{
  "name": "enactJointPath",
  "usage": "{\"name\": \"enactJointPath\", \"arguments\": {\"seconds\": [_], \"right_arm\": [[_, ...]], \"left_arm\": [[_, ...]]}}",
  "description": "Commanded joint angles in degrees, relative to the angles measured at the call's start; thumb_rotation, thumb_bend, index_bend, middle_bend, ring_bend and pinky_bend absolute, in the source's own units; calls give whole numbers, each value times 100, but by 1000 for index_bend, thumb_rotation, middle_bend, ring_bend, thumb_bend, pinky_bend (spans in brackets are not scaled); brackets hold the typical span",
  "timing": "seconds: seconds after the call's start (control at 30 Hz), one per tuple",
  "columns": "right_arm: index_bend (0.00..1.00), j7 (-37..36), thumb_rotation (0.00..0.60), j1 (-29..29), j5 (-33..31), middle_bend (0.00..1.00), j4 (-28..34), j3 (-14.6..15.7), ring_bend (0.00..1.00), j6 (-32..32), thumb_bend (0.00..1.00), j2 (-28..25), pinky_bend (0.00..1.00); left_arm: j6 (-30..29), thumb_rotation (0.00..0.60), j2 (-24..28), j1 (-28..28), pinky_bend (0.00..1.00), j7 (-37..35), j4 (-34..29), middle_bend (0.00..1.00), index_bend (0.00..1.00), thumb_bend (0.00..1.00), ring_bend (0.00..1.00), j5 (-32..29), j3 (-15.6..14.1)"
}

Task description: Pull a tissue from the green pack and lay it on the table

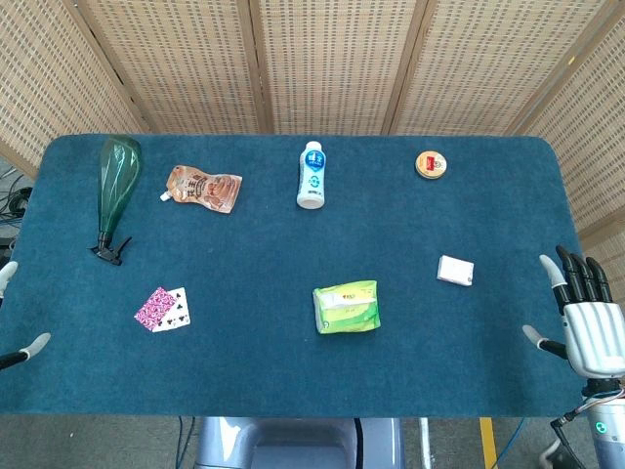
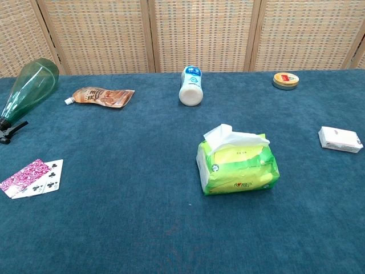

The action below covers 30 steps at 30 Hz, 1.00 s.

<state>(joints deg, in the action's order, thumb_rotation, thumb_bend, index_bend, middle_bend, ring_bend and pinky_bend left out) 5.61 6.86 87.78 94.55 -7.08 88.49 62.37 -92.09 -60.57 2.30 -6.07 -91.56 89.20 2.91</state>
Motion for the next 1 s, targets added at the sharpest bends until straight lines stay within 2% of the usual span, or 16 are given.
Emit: {"name": "enactJointPath", "arguments": {"seconds": [0.03, 0.23, 0.37, 0.57, 0.67, 0.8, 1.0], "right_arm": [[0, 4, 600, 3, 10, 0, 11, 7, 0, -4, 0, -6, 0], [0, -145, 600, 50, 53, 0, -2, 22, 0, -90, 0, -54, 0], [0, -554, 600, 249, 162, 0, -69, -52, 0, -270, 0, -113, 0], [26, -2057, 600, 1209, 919, 3, -120, -67, 0, -1295, 0, -536, 81], [47, -2373, 600, 1694, 1228, 40, -83, -88, 0, -1747, 0, -571, 134], [124, -2178, 600, 2199, 1417, 104, -74, -97, 32, -2322, 0, -372, 188], [160, -1542, 600, 2741, 1143, 148, -56, -150, 67, -3197, 0, 143, 196]], "left_arm": [[8, 600, 5, 1, 0, -2, -6, 0, 0, 0, 0, -2, 0], [63, 600, 15, 12, 0, 9, -25, 0, 0, 0, 0, -26, -9], [60, 600, 19, 13, 0, 9, -30, 0, 0, 0, 0, -23, -4], [204, 600, 12, 81, 0, 101, -71, 0, 0, 0, 0, -126, 34], [260, 600, 18, 99, 0, 102, -89, 0, 0, 0, 0, -222, 70], [332, 600, 39, 123, 0, 45, -81, 0, 0, 0, 0, -345, 120], [504, 600, 64, 184, 0, -25, -42, 0, 0, 0, 0, -503, 168]]}}
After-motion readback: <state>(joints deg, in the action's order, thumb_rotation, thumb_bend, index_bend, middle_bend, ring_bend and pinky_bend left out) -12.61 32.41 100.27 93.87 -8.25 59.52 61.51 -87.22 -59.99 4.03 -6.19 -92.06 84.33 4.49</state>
